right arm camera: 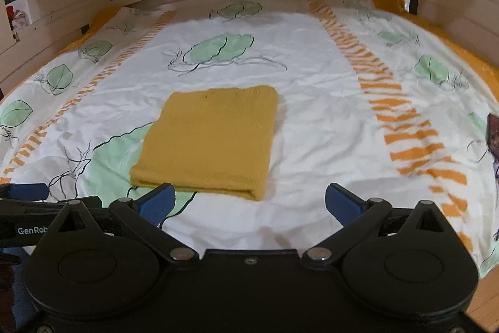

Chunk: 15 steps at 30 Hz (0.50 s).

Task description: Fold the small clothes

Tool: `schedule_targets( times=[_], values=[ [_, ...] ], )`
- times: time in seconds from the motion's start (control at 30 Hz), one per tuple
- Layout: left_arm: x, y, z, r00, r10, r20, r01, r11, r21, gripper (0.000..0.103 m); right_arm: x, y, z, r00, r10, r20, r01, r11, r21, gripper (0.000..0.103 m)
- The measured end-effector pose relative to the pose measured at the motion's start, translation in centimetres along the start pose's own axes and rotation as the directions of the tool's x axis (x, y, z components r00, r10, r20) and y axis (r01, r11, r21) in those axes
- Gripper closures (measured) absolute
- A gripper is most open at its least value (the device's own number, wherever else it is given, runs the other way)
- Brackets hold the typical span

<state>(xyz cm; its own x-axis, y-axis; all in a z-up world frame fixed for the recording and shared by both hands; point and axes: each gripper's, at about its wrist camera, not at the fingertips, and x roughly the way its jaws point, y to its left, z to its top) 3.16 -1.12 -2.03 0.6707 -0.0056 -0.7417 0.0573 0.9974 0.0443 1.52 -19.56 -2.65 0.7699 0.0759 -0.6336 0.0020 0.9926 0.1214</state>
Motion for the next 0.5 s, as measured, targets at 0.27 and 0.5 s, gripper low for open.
schedule_targets(
  times=[0.27, 0.5],
  values=[
    [0.36, 0.16, -0.37, 1.0, -0.004, -0.026, 0.004, 1.0, -0.009, 0.018, 0.13, 0.04, -0.33, 0.999, 0.011, -0.031, -0.011, 1.0, 0.013, 0.001],
    [0.59, 0.5, -0.36, 0.999, -0.01, -0.036, 0.01, 1.0, -0.017, 0.018, 0.39, 0.39, -0.2, 0.999, 0.02, -0.044, -0.02, 1.0, 0.005, 0.001]
  ],
)
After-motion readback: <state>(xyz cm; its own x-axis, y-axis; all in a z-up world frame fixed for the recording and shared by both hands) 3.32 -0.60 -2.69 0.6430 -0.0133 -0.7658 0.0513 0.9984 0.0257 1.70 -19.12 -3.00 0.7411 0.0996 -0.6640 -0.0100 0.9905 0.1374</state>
